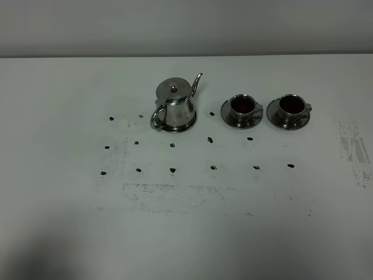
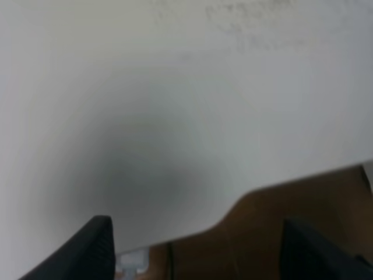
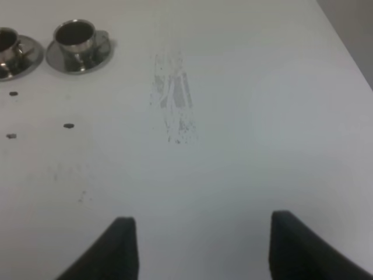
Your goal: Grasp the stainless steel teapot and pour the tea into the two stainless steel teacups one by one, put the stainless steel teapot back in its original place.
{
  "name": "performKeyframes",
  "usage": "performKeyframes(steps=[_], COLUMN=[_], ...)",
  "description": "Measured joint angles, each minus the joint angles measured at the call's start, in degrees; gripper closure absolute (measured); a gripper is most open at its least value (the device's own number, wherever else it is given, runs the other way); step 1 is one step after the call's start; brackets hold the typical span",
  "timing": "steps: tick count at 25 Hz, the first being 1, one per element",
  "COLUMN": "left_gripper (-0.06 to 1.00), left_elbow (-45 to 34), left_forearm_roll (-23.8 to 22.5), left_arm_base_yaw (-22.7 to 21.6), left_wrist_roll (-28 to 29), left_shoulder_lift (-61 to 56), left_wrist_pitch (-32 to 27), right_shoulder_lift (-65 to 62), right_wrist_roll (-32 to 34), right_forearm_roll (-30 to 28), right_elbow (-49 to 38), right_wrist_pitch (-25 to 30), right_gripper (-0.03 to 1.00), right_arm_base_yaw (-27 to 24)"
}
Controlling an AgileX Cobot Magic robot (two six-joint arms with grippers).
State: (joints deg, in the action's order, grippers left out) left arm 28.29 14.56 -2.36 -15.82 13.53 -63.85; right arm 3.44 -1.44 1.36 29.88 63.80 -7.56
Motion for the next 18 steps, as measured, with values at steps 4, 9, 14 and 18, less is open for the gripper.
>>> performKeyframes(steps=[4, 9, 14, 18], left_gripper=[0.37, 0.37, 0.37, 0.37], left_elbow=[-0.24, -2.12, -2.19, -2.19], left_forearm_roll=[-4.23, -5.73, -6.65, -6.78], left_arm_base_yaw=[2.05, 3.53, 3.54, 3.54], left_wrist_roll=[3.36, 8.83, 9.80, 9.92], left_shoulder_lift=[-2.47, -8.38, -13.60, -13.72], left_wrist_pitch=[2.15, 2.87, 2.86, 2.86], right_shoulder_lift=[0.00, 0.00, 0.00, 0.00], right_wrist_roll=[0.00, 0.00, 0.00, 0.00], right_forearm_roll=[0.00, 0.00, 0.00, 0.00], right_elbow=[0.00, 0.00, 0.00, 0.00], right_wrist_pitch=[0.00, 0.00, 0.00, 0.00], right_gripper=[0.48, 0.48, 0.48, 0.48], right_arm_base_yaw=[0.00, 0.00, 0.00, 0.00])
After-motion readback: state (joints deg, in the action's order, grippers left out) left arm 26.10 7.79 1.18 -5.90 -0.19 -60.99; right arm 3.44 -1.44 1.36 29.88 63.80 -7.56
